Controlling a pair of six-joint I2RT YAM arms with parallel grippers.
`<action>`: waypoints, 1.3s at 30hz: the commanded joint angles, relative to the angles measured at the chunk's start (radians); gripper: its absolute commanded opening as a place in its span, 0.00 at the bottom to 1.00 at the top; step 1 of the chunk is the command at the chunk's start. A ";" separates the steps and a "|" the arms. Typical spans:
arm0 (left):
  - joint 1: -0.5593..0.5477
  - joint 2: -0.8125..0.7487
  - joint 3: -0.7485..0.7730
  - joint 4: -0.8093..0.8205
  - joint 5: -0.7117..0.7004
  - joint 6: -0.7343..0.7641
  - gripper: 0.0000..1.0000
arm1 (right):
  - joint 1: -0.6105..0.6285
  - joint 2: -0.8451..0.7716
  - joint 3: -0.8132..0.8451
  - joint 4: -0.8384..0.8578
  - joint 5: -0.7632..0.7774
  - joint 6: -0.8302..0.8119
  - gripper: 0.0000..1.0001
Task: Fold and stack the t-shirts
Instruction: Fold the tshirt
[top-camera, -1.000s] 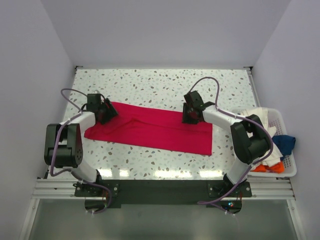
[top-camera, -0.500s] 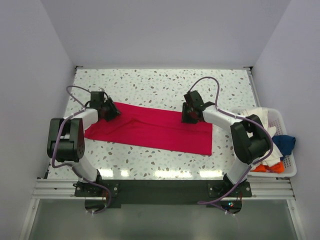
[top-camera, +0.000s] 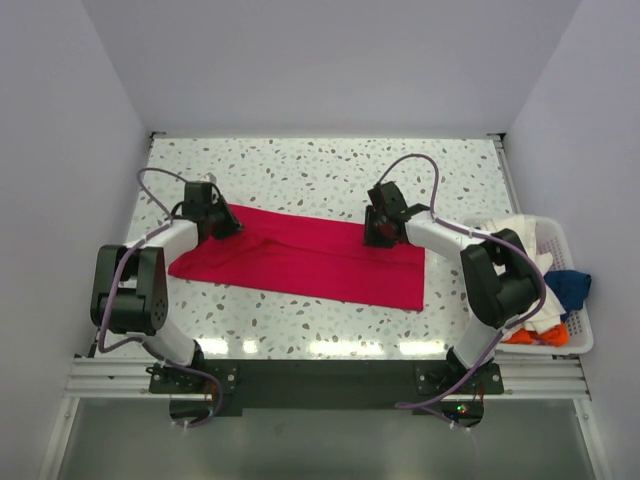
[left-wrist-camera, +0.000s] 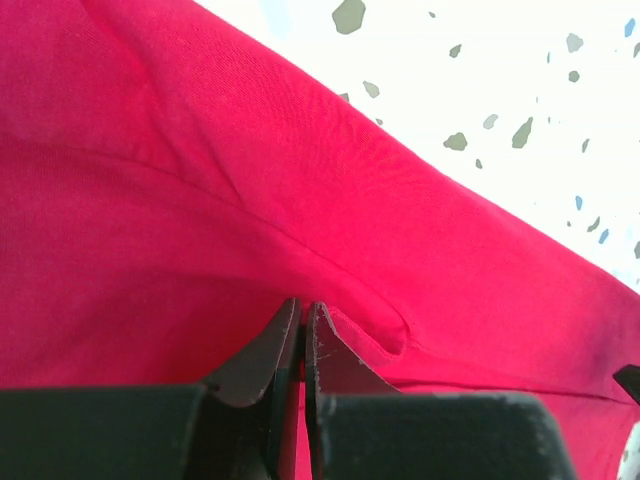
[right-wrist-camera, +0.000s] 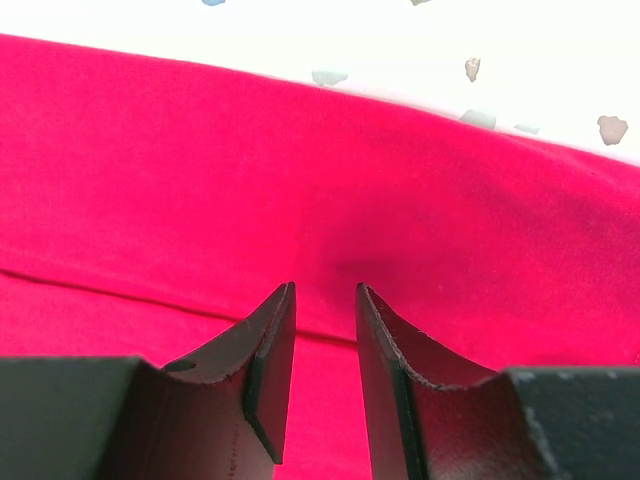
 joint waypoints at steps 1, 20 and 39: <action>-0.007 -0.067 -0.023 0.017 0.031 0.020 0.05 | 0.004 0.012 -0.002 0.032 -0.004 0.008 0.34; -0.096 -0.261 -0.252 0.047 0.094 -0.017 0.09 | 0.004 0.002 -0.010 0.029 0.001 0.005 0.34; -0.096 -0.366 -0.229 -0.090 -0.137 -0.134 0.11 | 0.013 0.025 0.078 -0.049 0.087 -0.044 0.34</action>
